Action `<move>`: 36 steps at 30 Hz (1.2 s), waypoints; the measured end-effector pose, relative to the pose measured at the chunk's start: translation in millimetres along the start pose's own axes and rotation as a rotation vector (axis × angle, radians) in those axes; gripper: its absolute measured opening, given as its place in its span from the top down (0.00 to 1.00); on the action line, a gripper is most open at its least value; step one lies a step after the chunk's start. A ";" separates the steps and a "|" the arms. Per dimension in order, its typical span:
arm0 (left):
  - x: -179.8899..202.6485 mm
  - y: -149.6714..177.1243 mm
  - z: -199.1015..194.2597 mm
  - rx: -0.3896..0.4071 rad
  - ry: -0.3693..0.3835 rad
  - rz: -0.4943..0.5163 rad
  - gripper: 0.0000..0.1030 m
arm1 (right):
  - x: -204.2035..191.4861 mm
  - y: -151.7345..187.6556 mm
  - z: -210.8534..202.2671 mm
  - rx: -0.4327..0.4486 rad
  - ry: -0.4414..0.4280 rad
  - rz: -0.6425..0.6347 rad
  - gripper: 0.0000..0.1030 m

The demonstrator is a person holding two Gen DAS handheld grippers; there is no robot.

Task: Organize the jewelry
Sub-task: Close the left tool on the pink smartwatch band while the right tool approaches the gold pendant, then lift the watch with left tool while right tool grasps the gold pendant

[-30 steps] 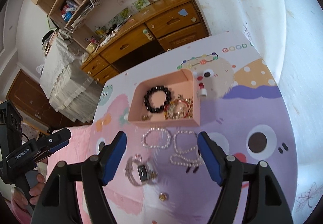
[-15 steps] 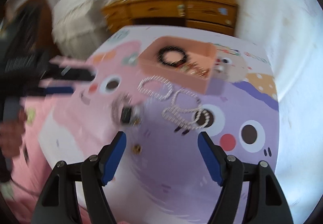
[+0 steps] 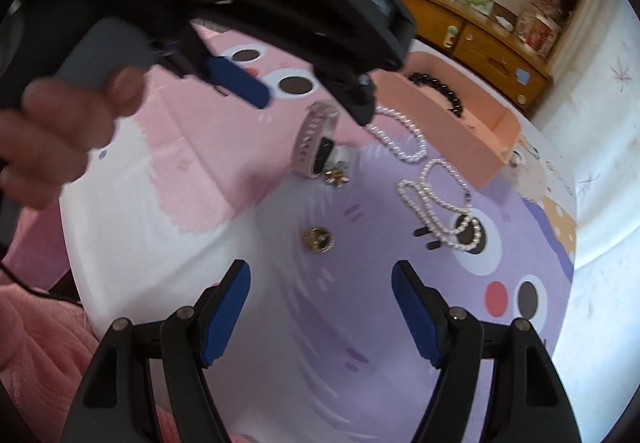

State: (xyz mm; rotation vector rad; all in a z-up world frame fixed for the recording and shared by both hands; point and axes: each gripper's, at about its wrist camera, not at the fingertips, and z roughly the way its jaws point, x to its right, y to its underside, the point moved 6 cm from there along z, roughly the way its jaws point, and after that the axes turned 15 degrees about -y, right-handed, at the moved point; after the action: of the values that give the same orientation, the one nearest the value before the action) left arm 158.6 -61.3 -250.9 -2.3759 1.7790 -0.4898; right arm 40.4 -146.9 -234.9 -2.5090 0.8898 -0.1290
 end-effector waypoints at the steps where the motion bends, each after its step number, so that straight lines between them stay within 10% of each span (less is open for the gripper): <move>1: -0.5 0.0 2.8 -0.004 0.007 -0.003 0.51 | -1.6 0.6 2.3 -0.001 0.001 -0.006 0.29; 5: 0.1 -0.9 8.2 -0.007 0.044 -0.007 0.80 | -5.2 0.7 11.2 -0.011 -0.002 -0.011 0.29; 20: -24.5 -6.6 -30.9 0.113 0.056 -0.057 0.80 | 6.5 -4.4 33.3 0.004 -0.045 0.069 0.57; 26: -40.8 -6.9 -47.7 0.147 0.039 -0.085 0.80 | 3.3 -6.1 34.6 0.018 -0.071 0.069 0.84; 36: -47.0 -19.2 -78.5 0.202 0.029 -0.091 0.80 | 15.9 -16.5 29.0 0.031 -0.113 0.112 0.84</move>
State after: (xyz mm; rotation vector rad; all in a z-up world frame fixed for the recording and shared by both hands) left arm 137.9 -4.2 -179.8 -2.3276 1.5548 -0.6836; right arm 69.2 -133.9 -254.0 -2.4053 0.9717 0.0352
